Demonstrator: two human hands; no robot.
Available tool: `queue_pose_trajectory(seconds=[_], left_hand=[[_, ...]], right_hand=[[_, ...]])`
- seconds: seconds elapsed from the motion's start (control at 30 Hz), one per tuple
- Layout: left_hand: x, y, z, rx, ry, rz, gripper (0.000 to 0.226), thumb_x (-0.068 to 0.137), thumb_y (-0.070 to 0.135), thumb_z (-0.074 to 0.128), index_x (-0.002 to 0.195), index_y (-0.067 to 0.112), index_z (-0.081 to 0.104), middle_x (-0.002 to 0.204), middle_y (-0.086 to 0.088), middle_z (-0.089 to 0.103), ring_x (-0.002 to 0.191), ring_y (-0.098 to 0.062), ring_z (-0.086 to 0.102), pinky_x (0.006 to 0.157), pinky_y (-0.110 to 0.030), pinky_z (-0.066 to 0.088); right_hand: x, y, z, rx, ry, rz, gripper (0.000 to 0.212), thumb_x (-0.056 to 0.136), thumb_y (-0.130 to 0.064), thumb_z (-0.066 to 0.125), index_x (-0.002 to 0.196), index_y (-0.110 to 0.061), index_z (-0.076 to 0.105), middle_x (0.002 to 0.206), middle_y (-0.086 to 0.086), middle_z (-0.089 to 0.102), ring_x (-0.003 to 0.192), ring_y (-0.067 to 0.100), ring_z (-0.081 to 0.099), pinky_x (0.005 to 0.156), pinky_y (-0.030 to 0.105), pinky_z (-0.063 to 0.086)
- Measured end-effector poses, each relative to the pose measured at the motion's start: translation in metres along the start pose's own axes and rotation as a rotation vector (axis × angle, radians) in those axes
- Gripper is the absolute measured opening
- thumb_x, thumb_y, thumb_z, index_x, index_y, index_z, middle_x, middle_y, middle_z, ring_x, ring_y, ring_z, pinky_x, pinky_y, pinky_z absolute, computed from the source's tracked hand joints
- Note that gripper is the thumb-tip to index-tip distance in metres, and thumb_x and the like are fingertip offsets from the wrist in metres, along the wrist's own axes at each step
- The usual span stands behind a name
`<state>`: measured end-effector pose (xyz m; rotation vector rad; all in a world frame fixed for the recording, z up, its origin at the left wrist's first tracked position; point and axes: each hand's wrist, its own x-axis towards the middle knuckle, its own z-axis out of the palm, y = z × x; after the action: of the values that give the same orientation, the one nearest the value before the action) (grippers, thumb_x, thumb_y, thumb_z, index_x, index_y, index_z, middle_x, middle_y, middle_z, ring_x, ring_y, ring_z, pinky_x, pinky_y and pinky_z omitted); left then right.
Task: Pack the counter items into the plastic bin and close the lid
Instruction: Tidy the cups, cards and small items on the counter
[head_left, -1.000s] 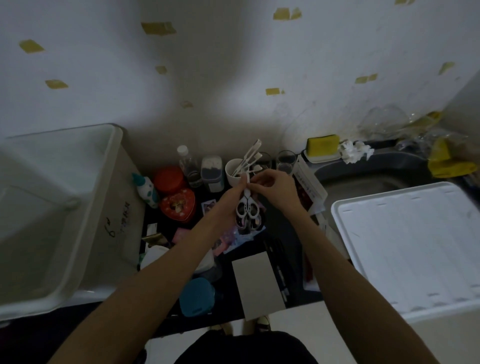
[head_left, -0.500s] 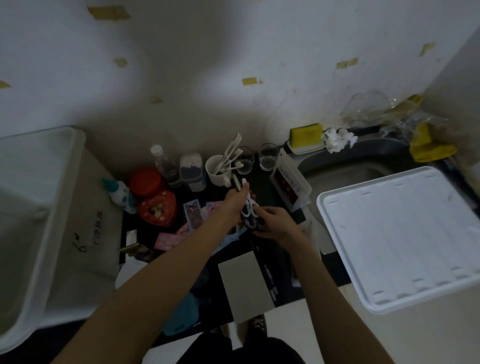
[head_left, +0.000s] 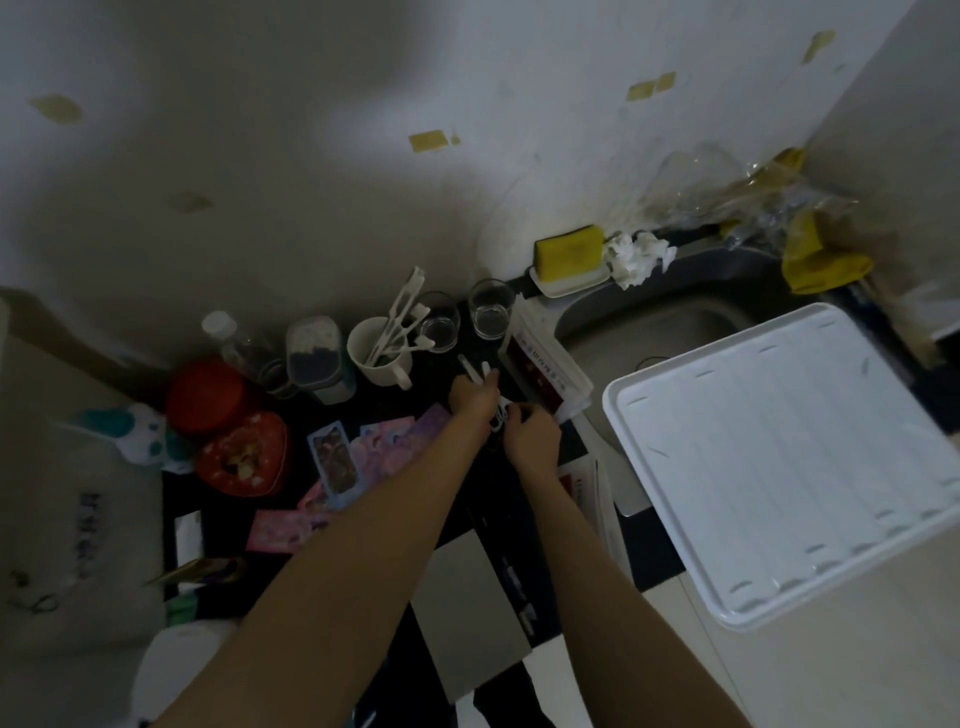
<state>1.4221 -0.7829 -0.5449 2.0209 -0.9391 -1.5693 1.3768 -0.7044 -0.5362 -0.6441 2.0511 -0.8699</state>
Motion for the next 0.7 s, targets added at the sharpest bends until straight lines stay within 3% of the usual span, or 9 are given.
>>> queue_pose_trajectory(seconds=[0.1, 0.23, 0.47, 0.57, 0.7], left_hand=[[0.004, 0.003, 0.004, 0.113, 0.036, 0.052, 0.044, 0.092, 0.025, 0.065, 0.127, 0.0, 0.055, 0.126, -0.018, 0.062, 0.114, -0.031, 0.06, 0.087, -0.032, 0.047], [0.007, 0.001, 0.003, 0.233, 0.038, 0.121, 0.048, 0.088, 0.021, 0.069, 0.128, 0.003, 0.052, 0.129, -0.016, 0.06, 0.117, -0.03, 0.059, 0.092, -0.032, 0.047], [0.005, -0.002, -0.004, 0.371, 0.033, 0.132, 0.05, 0.086, 0.02, 0.072, 0.127, 0.002, 0.05, 0.13, -0.018, 0.057, 0.119, -0.032, 0.057, 0.091, -0.034, 0.048], [0.005, -0.004, -0.008, 0.383, 0.056, 0.151, 0.043, 0.09, 0.021, 0.065, 0.123, -0.002, 0.051, 0.125, -0.02, 0.06, 0.114, -0.033, 0.06, 0.087, -0.034, 0.05], [0.005, -0.009, -0.01, 0.442, 0.057, 0.159, 0.042, 0.094, 0.031, 0.053, 0.111, -0.005, 0.063, 0.112, -0.022, 0.067, 0.102, -0.034, 0.065, 0.078, -0.033, 0.051]], right_hand=[[0.009, 0.01, 0.009, -0.095, 0.034, -0.013, 0.031, 0.099, -0.029, 0.043, 0.122, -0.021, 0.062, 0.128, 0.014, 0.057, 0.106, 0.025, 0.06, 0.094, 0.045, 0.052], [0.005, 0.011, 0.007, -0.287, 0.093, -0.097, 0.034, 0.098, -0.024, 0.047, 0.129, -0.026, 0.058, 0.138, 0.01, 0.048, 0.122, 0.032, 0.048, 0.104, 0.05, 0.041], [0.001, 0.005, 0.001, -0.458, 0.045, -0.219, 0.042, 0.093, -0.02, 0.054, 0.134, -0.028, 0.055, 0.145, 0.004, 0.043, 0.134, 0.03, 0.037, 0.11, 0.049, 0.032], [-0.003, 0.001, -0.001, -0.412, 0.066, -0.259, 0.039, 0.094, -0.018, 0.05, 0.132, -0.022, 0.057, 0.144, 0.006, 0.045, 0.135, 0.028, 0.039, 0.111, 0.049, 0.032], [-0.024, -0.009, -0.018, -0.264, 0.01, -0.285, 0.031, 0.095, -0.017, 0.053, 0.125, -0.014, 0.057, 0.132, 0.008, 0.055, 0.125, 0.025, 0.05, 0.104, 0.043, 0.045]])
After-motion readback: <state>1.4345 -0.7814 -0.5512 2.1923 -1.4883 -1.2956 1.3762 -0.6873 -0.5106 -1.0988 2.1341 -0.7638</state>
